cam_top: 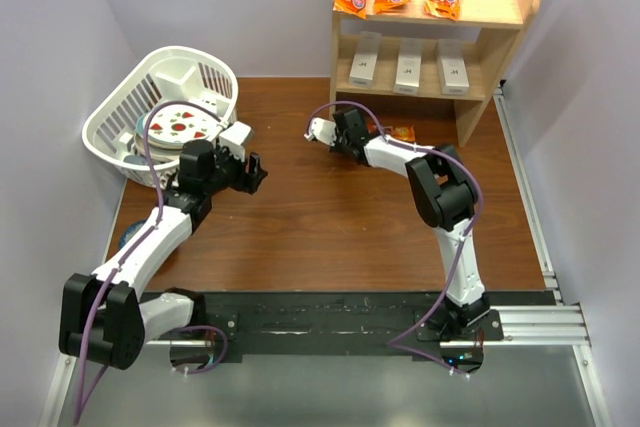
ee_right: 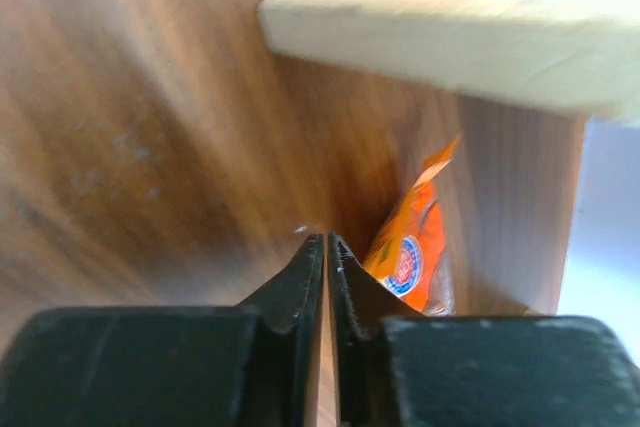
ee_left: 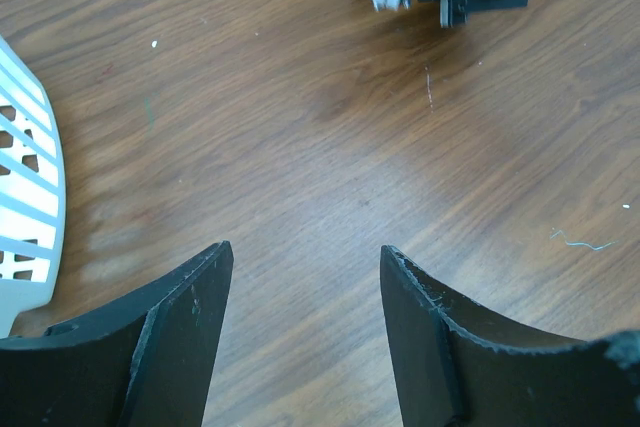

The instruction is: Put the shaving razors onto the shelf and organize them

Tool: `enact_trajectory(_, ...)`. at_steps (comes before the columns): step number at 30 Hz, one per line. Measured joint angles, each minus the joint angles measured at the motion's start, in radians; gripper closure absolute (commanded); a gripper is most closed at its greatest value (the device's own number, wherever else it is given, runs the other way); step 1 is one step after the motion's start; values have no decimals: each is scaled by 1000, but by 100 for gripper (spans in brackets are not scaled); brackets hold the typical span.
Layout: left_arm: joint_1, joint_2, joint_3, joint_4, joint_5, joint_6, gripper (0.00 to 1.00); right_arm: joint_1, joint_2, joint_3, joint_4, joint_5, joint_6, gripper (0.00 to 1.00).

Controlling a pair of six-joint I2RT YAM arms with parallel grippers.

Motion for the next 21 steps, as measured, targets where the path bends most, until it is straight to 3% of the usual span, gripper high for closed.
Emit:
enact_trajectory(4, 0, 3, 8, 1, 8, -4, 34, 4, -56, -107, 11, -24, -32, 100)
enact_trajectory(10, 0, 3, 12, 5, 19, -26, 34, 16, -292, -363, 2, -104, -90, 100)
enact_trajectory(11, 0, 3, 12, 7, 20, -27, 34, 20, -336, -401, 7, -114, -101, 96)
enact_trajectory(12, 0, 3, 12, 8, 21, -31, 35, 21, -362, -421, 10, -123, -106, 72)
enact_trajectory(15, 0, 3, 12, 8, 24, -37, 34, 22, -410, -448, 19, -137, -115, 47)
enact_trajectory(21, 0, 8, 12, 16, 27, -44, 35, 22, -284, -340, 49, -109, -103, 38)
